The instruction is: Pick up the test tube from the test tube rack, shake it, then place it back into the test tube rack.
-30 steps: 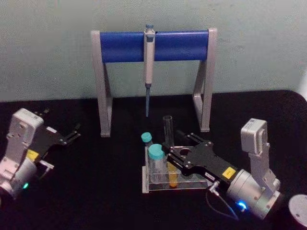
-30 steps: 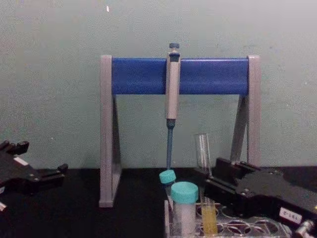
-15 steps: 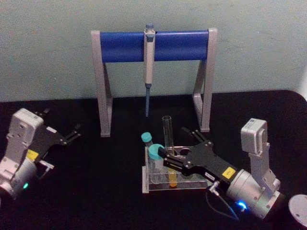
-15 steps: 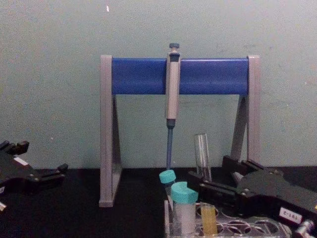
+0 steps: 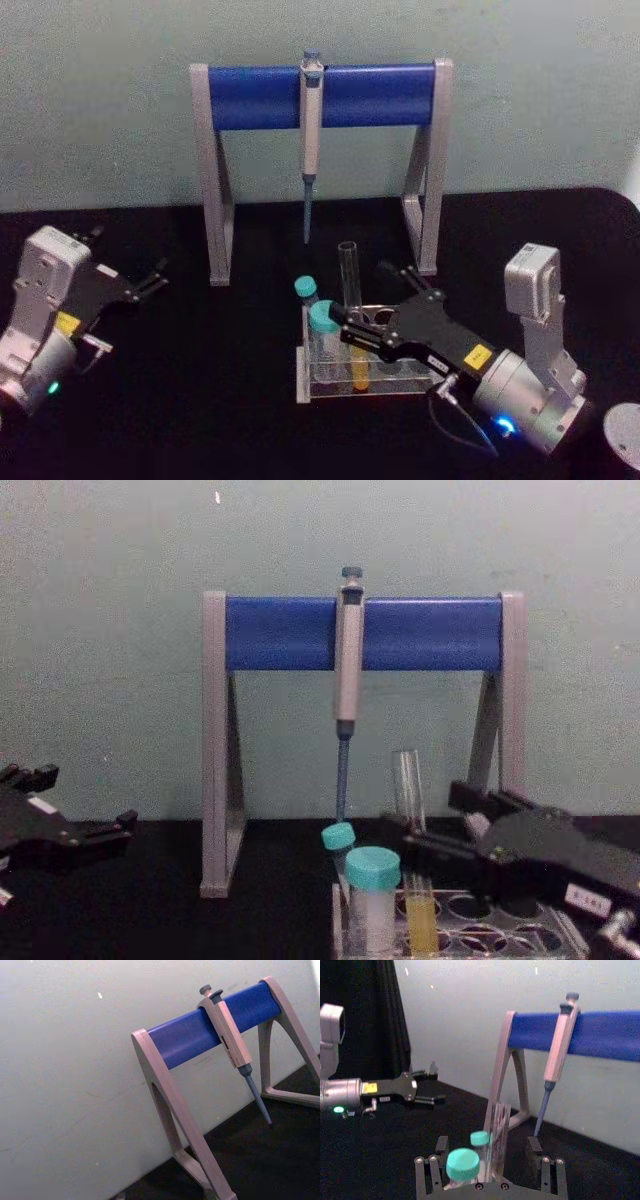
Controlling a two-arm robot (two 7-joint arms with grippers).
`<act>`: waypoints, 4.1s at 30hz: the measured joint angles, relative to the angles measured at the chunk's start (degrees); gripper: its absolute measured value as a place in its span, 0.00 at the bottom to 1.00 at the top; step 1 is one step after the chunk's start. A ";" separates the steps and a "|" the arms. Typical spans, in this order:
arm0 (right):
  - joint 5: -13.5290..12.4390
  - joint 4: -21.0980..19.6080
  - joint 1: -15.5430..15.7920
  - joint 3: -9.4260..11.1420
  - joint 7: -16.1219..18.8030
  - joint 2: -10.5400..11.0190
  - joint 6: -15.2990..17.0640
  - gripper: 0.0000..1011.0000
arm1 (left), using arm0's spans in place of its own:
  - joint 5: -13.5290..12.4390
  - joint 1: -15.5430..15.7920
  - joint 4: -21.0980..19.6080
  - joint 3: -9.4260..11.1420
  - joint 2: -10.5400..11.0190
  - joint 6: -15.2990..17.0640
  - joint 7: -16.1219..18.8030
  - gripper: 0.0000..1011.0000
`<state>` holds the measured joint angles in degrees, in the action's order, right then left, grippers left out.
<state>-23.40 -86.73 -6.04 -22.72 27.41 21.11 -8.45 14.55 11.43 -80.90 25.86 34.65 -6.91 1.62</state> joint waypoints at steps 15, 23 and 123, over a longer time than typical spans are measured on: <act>3.45 -7.90 4.45 5.86 -6.38 -0.86 -7.72 0.99 | 0.00 0.00 0.00 0.00 0.00 0.00 0.00 0.99; 10.55 -9.56 8.18 10.97 -17.04 -3.71 -8.99 0.99 | 0.00 0.00 0.00 0.00 0.00 0.00 0.00 0.99; 17.49 1.37 9.23 14.94 -22.56 -9.52 5.91 0.99 | 0.00 0.00 0.00 0.00 0.00 0.00 0.00 0.99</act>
<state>-5.91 -85.36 3.19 -7.78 4.85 11.59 -2.54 14.55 11.43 -80.90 25.86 34.64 -6.91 1.62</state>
